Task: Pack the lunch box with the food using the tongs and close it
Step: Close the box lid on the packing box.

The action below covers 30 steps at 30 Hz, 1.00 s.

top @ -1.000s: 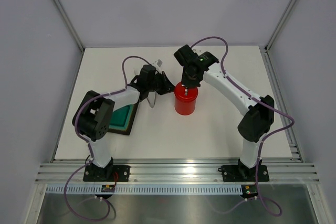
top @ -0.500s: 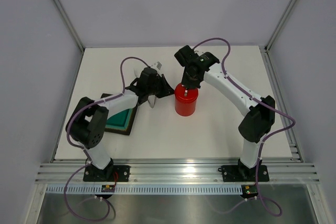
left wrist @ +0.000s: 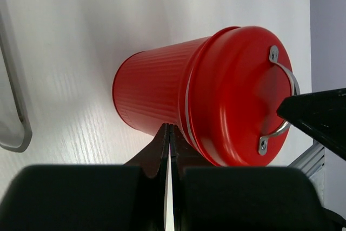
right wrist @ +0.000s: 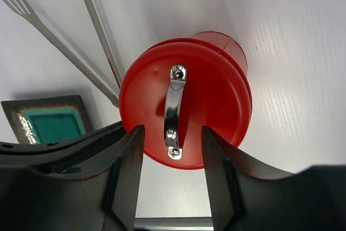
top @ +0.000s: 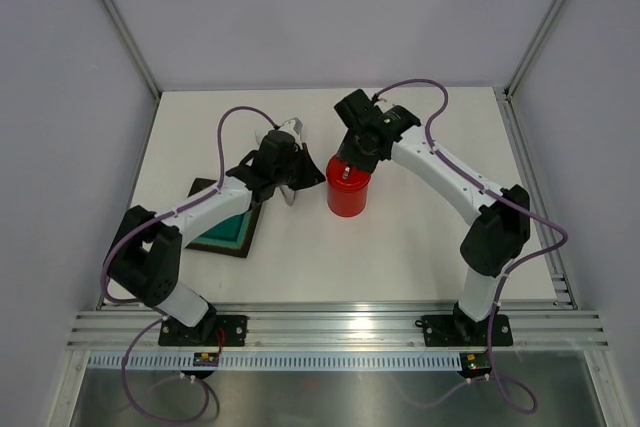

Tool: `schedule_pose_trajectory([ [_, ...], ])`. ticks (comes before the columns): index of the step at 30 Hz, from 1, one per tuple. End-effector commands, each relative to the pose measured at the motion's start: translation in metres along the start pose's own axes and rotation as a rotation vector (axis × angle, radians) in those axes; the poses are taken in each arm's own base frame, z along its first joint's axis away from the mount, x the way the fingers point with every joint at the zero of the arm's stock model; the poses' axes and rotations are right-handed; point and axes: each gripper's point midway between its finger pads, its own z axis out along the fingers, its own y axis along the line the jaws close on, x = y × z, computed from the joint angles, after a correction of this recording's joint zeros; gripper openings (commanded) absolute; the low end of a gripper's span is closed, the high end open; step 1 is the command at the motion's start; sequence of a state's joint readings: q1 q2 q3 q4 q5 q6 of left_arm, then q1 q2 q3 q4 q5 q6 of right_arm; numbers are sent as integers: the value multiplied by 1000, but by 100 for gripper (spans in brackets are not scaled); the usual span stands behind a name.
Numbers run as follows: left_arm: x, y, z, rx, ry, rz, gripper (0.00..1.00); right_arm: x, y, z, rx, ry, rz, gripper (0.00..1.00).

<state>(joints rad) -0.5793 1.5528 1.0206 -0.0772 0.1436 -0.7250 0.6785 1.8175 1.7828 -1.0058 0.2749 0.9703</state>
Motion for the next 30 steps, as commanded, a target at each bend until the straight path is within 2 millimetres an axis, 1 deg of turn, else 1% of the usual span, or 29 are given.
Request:
schedule_pose_trajectory([
  [1, -18, -8, -19, -4, -71, 65, 0, -19, 16, -32, -110, -75, 33, 55],
  [2, -24, -11, -23, -4, -88, 84, 0, -25, 16, -44, -132, -95, 24, 61],
  [4, -28, -12, -28, -15, -93, 99, 0, -32, 13, -55, -141, -132, 11, 65],
  [5, -34, -17, -34, -8, -110, 118, 0, -39, 12, -68, -163, -162, 17, 72],
  [6, -41, -23, -38, 3, -126, 126, 0, -41, 8, -70, -162, -178, 3, 84],
  [8, -51, -28, -45, 1, -152, 135, 0, -45, 2, -76, -167, -218, -8, 87],
  [9, -58, -36, -49, 14, -167, 141, 0, -46, -1, -75, -154, -229, -27, 85],
  [10, -61, -39, -50, 20, -170, 144, 0, -48, -3, -74, -145, -238, -43, 83],
  [11, -61, -45, -50, 41, -163, 150, 0, -46, -5, -69, -131, -231, -61, 78],
  [12, -62, -47, -47, 49, -155, 153, 0, -46, -4, -68, -127, -230, -83, 71],
  [13, -69, -57, -48, 72, -160, 159, 1, -43, -3, -64, -126, -212, -96, 50],
  [14, -70, -62, -47, 85, -150, 159, 1, -41, -3, -60, -112, -202, -106, 36],
  [15, -69, -63, -40, 86, -130, 156, 1, -38, -4, -53, -82, -180, -114, 21],
  [16, -76, -69, -41, 94, -135, 156, 0, -37, -4, -51, -72, -173, -118, 5],
  [17, -77, -71, -39, 94, -129, 160, 0, -36, -5, -48, -63, -166, -122, 0],
  [18, -77, -74, -38, 101, -118, 163, 0, -35, -6, -44, -54, -164, -130, 0],
  [19, -71, -69, -30, 85, -85, 161, 0, -35, -6, -43, -49, -166, -129, 0],
  [20, -76, -74, -30, 90, -82, 169, 0, -35, -6, -41, -48, -165, -131, 0],
  [25, -68, -75, -16, 101, -22, 168, 0, -36, -5, -33, -48, -141, -138, 0],
  [28, -61, -69, -7, 93, 7, 161, 0, -29, -5, -24, -43, -112, -142, 0],
  [30, -50, -59, 4, 72, 40, 153, 0, -19, -9, -10, -29, -80, -137, 0],
])
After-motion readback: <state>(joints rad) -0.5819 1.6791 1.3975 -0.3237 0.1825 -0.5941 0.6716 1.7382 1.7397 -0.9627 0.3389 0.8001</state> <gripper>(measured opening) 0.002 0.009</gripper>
